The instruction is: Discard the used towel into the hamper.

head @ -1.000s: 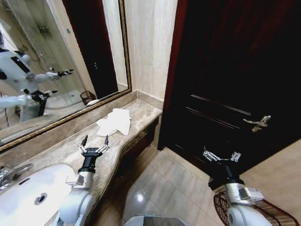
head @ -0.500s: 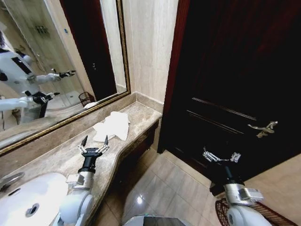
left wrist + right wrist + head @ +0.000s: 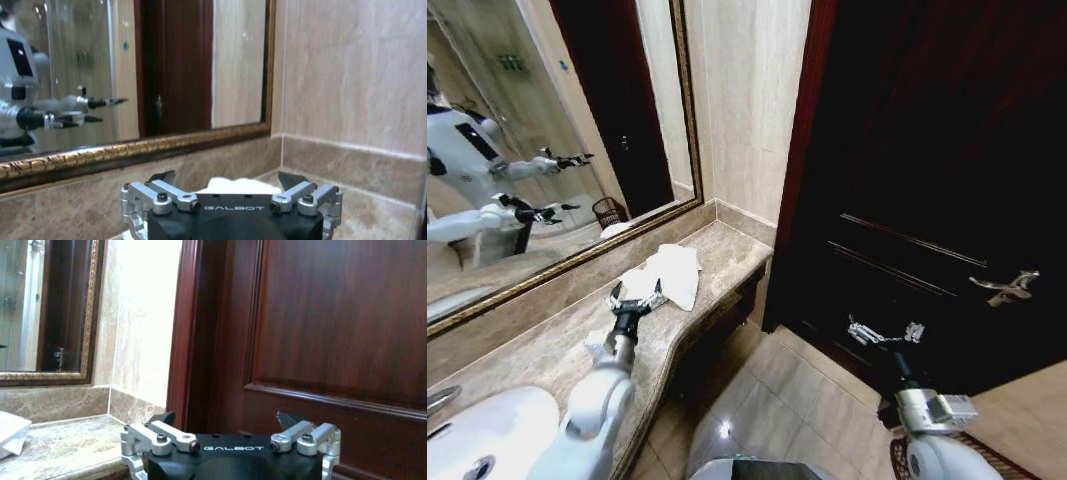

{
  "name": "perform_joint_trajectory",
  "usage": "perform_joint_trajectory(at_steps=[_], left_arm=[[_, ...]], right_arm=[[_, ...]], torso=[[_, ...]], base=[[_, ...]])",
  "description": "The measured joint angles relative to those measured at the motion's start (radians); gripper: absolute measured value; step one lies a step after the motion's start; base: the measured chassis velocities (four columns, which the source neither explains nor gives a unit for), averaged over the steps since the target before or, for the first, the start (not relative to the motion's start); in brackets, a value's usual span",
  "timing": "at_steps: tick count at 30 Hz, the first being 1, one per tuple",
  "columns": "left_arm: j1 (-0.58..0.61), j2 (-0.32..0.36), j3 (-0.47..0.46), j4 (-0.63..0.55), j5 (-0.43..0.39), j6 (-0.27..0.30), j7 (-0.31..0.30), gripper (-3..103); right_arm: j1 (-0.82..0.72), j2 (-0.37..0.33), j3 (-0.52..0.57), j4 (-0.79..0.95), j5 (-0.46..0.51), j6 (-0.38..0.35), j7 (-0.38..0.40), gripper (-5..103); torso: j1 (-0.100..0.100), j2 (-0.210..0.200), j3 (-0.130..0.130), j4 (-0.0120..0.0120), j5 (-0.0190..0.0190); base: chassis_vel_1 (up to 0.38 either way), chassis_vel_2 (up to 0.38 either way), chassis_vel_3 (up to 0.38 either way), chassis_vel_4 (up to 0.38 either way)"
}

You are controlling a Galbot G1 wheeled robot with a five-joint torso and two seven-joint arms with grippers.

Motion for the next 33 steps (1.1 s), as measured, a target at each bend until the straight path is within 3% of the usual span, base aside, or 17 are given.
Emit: perform_joint_trajectory(at_steps=[2,8,12,17,24,33], left_arm=[[-0.048,0.025,0.025,0.000,-0.036,0.101,-0.044,100],[-0.140,0.074,0.090,0.053,-0.115,0.192,-0.132,100],[-0.260,0.121,0.171,0.129,-0.249,0.260,-0.259,100],[-0.354,0.151,0.217,0.176,-0.299,0.287,-0.306,100],[-0.494,0.198,0.279,0.292,-0.431,0.332,-0.382,100],[-0.582,0.210,0.348,0.420,-0.482,0.342,-0.412,100]], right_arm=[[0.002,-0.001,0.004,-0.005,0.005,-0.001,0.001,100],[0.008,-0.006,0.011,-0.024,0.019,0.001,0.002,100],[0.018,-0.014,0.016,-0.033,0.044,-0.008,0.002,100],[0.019,-0.014,0.016,-0.041,0.044,-0.008,0.002,100],[0.022,-0.018,0.022,-0.061,0.045,0.007,0.004,100],[0.028,-0.022,0.022,-0.072,0.045,0.011,0.007,100]], torso=[[0.000,0.000,0.000,0.0000,0.0000],[0.000,0.000,0.000,0.0000,0.0000],[0.000,0.000,0.000,0.0000,-0.0001],[0.000,0.000,0.000,-0.0001,0.0001],[0.000,0.000,0.000,0.0000,0.0001],[0.000,0.000,0.000,-0.0001,0.0001]], base=[[0.000,0.000,0.000,0.000],[0.000,0.000,0.000,0.000],[0.000,0.000,0.000,0.000],[0.000,0.000,0.000,0.000],[0.000,0.000,0.000,0.000],[0.000,0.000,0.000,0.000]])
